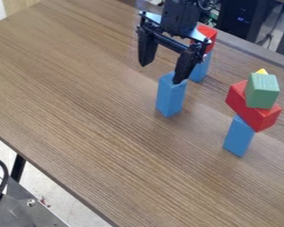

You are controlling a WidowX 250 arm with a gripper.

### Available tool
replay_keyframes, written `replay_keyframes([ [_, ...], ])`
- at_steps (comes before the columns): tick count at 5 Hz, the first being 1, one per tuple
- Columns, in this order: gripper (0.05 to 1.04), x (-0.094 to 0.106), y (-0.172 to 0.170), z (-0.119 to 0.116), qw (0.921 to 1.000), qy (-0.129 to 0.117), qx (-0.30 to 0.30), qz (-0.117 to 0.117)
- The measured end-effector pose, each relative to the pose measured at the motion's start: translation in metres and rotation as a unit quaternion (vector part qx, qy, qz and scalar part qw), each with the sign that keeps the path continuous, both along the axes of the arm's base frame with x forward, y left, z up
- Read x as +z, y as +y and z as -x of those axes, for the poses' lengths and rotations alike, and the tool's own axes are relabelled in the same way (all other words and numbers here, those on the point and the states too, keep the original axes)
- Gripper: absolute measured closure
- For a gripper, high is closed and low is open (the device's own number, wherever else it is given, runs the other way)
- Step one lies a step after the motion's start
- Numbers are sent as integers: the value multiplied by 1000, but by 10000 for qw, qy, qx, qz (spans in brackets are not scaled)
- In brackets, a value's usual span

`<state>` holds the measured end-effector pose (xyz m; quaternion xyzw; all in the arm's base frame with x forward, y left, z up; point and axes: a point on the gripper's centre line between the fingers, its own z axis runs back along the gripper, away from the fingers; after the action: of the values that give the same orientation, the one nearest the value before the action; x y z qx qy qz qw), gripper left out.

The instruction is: Put the blue block on top of the red cube

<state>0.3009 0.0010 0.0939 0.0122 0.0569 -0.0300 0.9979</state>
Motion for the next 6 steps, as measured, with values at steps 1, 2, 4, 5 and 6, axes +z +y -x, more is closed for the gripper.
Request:
replay_keyframes([
  [1, 84, -16, -1, 2, 9994, -169, -296, 63],
  [2, 84, -16, -3, 2, 9981, -419, -445, 106],
  [4, 84, -28, -6, 1, 9969, -637, -411, 199],
  [5, 84, -30, -5, -2, 9962, -790, -326, 171],
  [6, 84, -32, -5, -7, 9952, -920, -297, 137],
])
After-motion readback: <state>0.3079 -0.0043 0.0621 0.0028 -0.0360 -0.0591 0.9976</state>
